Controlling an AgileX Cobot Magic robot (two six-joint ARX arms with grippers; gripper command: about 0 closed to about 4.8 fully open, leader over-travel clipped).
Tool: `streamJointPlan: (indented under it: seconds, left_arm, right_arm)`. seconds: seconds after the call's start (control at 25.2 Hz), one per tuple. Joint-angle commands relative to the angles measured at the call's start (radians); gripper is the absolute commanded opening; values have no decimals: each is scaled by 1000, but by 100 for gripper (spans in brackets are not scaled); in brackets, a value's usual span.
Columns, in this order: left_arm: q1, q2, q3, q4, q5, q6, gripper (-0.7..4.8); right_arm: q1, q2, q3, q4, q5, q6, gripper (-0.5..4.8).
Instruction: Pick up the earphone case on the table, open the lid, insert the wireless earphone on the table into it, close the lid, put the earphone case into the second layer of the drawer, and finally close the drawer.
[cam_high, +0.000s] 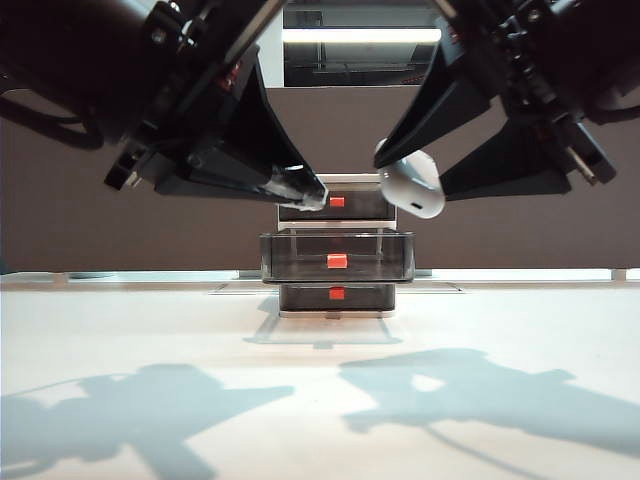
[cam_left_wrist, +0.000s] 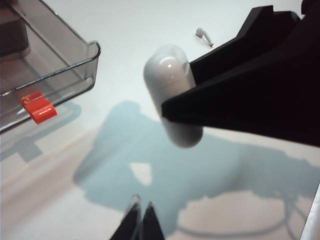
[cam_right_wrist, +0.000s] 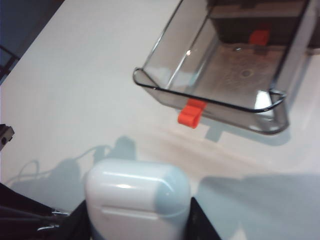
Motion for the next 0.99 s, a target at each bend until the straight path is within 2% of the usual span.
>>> streamJointPlan:
  seconds: [0.04,0.2,0.36,0.4,0.71,0.99]
  left_arm:
    - [-1,1,1,26,3,-6,115]
    - [-1,5,0,26,3,-31,163]
    - [-1,5,1,26,3,-56,298]
    - [-1,5,1,26,3,-63,316]
    - [-1,12,1,29,3,-68,314]
    - [-1,56,1,116,3,-108,314]
  right_arm:
    - [18,24,3,63,-1,14,148]
    - [35,72,3,122,-2,22,148]
    - [44,109,3,153,-10,50,148]
    - [44,114,3,154,-21,59,148]
    - [44,121,3,192,-48,70,148]
    - [93,121,3,193,-41,73,148]
